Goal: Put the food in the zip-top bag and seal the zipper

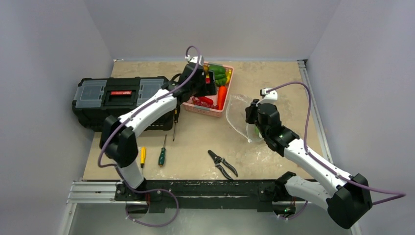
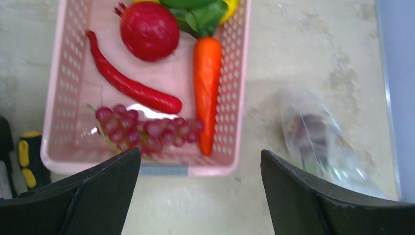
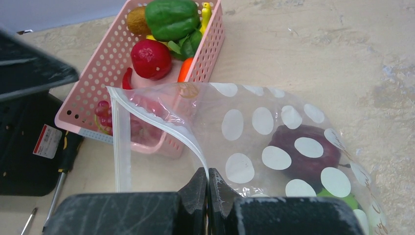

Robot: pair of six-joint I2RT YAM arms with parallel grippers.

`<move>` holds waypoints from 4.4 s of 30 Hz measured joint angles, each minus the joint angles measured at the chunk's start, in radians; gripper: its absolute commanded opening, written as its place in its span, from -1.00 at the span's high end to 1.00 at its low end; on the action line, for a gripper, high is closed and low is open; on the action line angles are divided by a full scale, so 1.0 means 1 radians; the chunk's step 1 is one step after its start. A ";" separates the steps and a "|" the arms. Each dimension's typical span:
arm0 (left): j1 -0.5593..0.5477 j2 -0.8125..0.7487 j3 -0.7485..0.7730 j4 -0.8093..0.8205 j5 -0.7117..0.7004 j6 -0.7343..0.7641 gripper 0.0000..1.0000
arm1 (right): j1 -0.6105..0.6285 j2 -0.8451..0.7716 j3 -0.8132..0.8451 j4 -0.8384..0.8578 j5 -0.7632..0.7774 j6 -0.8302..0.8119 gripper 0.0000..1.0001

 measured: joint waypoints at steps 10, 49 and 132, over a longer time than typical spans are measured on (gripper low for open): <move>0.044 0.335 0.218 0.038 -0.121 0.068 -0.86 | 0.000 0.000 0.000 0.011 0.000 -0.005 1.00; 0.106 0.602 0.310 0.232 -0.095 -0.299 -0.60 | 0.000 -0.024 -0.017 0.049 -0.025 -0.020 1.00; -0.106 0.039 -0.170 0.292 0.612 -0.119 -0.71 | 0.000 -0.091 -0.033 0.061 -0.130 -0.012 1.00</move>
